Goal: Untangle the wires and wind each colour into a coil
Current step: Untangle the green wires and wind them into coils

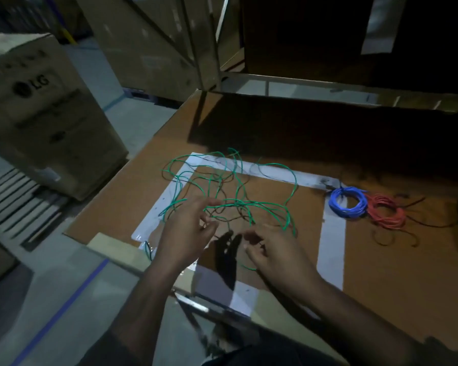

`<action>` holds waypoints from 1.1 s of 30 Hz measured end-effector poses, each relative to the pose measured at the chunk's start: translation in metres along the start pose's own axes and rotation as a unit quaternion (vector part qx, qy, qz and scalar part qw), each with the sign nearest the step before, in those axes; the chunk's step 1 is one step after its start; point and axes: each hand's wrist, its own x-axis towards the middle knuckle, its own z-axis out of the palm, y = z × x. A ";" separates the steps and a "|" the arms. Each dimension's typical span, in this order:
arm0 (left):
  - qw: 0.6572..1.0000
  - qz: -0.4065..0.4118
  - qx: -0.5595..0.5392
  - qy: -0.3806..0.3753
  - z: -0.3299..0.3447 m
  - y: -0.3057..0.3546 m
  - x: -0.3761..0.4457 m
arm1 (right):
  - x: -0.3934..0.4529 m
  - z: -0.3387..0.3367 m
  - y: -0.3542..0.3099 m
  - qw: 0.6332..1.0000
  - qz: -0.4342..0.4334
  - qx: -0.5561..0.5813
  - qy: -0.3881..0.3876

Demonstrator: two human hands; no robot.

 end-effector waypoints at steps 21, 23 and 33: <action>0.974 -0.012 -0.223 -0.045 -0.062 -0.125 0.055 | 0.045 0.115 -0.053 0.986 -0.047 -0.155 -0.033; 0.968 -0.015 -0.240 -0.070 -0.067 -0.129 0.058 | 0.044 0.110 -0.058 0.986 -0.056 -0.155 -0.021; 0.875 0.145 -0.381 -0.262 -0.111 -0.072 0.059 | 0.062 0.037 -0.132 0.961 -0.004 0.069 0.267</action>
